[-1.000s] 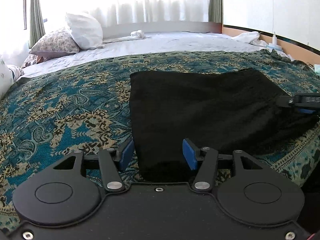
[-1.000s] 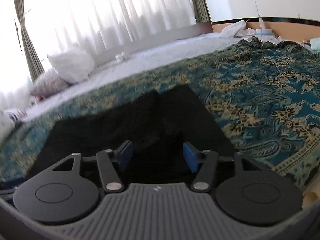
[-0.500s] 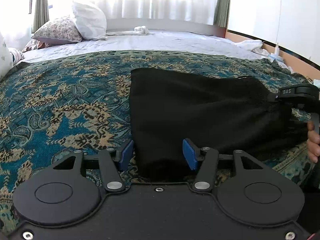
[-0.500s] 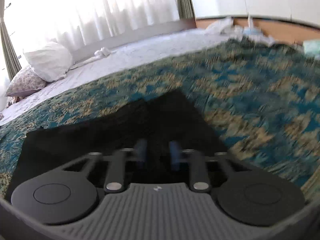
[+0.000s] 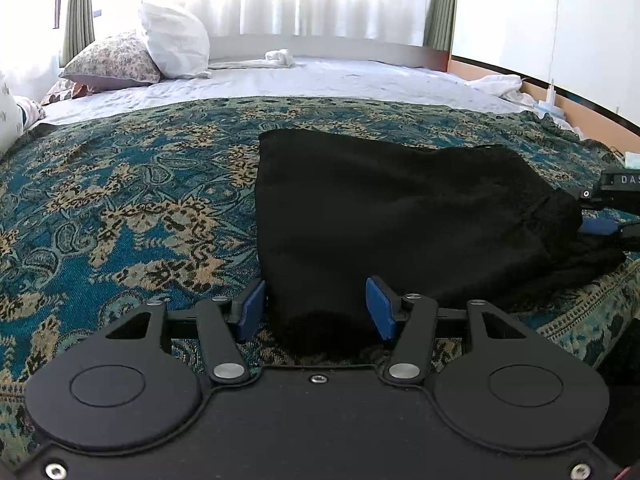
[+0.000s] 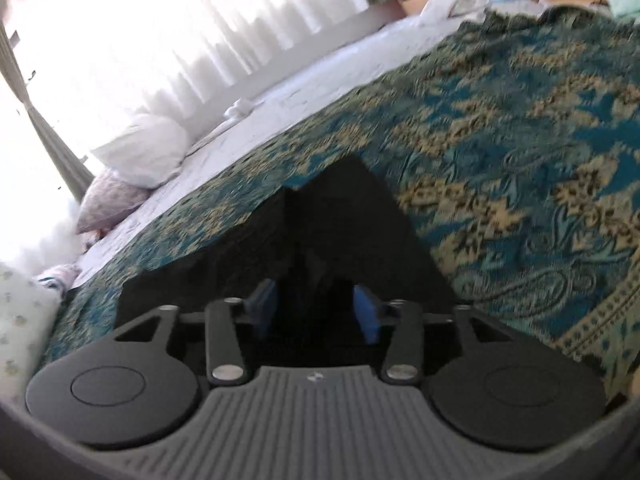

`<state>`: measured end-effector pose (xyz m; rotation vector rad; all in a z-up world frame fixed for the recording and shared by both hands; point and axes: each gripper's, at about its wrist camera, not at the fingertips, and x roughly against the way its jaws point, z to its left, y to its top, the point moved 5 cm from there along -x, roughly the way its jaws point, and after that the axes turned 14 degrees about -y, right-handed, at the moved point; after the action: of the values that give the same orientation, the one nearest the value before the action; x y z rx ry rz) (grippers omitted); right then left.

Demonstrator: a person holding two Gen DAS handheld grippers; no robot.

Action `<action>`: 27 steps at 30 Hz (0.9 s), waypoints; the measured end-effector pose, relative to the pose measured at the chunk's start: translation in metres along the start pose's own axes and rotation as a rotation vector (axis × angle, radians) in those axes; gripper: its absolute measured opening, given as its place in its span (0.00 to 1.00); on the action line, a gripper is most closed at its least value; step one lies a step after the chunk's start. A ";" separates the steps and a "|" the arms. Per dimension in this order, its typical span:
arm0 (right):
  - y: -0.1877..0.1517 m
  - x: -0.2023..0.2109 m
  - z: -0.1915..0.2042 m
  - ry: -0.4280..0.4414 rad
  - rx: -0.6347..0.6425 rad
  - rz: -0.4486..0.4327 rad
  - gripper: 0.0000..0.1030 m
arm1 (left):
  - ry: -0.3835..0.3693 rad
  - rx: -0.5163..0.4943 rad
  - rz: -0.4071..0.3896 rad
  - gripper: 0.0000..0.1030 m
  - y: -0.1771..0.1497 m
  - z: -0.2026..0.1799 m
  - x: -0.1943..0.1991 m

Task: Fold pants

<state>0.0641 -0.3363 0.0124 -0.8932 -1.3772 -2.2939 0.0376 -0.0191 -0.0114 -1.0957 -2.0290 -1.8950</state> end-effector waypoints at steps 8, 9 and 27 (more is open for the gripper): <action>0.002 -0.018 0.015 0.156 -0.015 0.052 0.87 | 0.004 0.003 -0.006 0.53 -0.001 0.001 0.000; 0.002 -0.019 0.016 0.170 -0.024 0.055 0.87 | 0.004 0.003 -0.006 0.53 -0.001 0.001 0.000; -0.008 -0.043 0.060 -0.178 0.242 -0.071 0.60 | 0.003 -0.003 0.001 0.53 0.001 0.000 -0.001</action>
<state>0.1131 -0.2820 -0.0006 -1.0027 -1.7436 -2.0783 0.0386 -0.0196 -0.0112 -1.0938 -2.0240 -1.8992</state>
